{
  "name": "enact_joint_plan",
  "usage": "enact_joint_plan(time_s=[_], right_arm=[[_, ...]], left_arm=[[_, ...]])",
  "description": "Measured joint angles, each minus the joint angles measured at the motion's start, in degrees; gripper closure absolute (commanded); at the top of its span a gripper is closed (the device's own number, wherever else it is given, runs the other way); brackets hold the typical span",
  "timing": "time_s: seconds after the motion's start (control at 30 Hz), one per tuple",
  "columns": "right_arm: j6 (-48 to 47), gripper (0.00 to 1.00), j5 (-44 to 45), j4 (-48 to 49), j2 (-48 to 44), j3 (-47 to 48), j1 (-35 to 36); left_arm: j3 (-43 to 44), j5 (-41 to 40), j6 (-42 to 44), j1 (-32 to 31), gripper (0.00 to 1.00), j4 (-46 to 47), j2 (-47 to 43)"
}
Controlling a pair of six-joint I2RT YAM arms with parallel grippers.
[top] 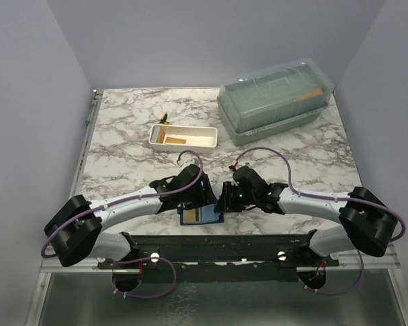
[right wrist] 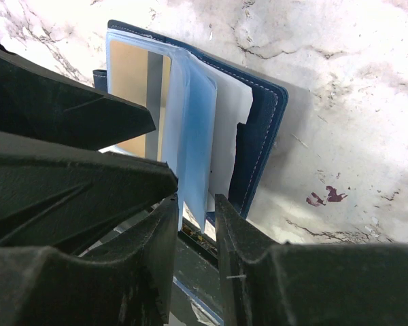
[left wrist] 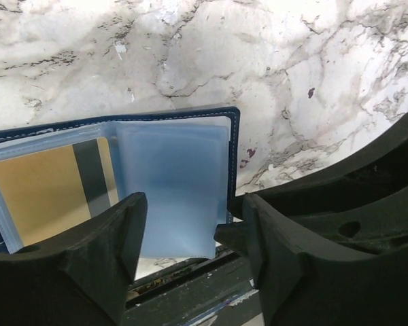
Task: Put the credit cards into the card holder
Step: Insert the credit card into the card holder.
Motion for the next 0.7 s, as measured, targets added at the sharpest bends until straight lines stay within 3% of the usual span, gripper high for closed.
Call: enact_joint_plan(time_s=[0.27, 0.5, 0.7], right_arm=[[0.0, 0.68, -0.1, 0.0, 0.0, 0.0, 0.0], [0.0, 0.66, -0.1, -0.7, -0.3, 0.3, 0.0], [0.0, 0.66, -0.1, -0.9, -1.8, 1.0, 0.0]], left_arm=[[0.4, -1.0, 1.6, 0.8, 0.52, -2.6, 1.3], [-0.8, -1.4, 1.9, 2.3, 0.57, -3.5, 0.2], [-1.6, -1.6, 1.9, 2.6, 0.47, -4.7, -2.7]])
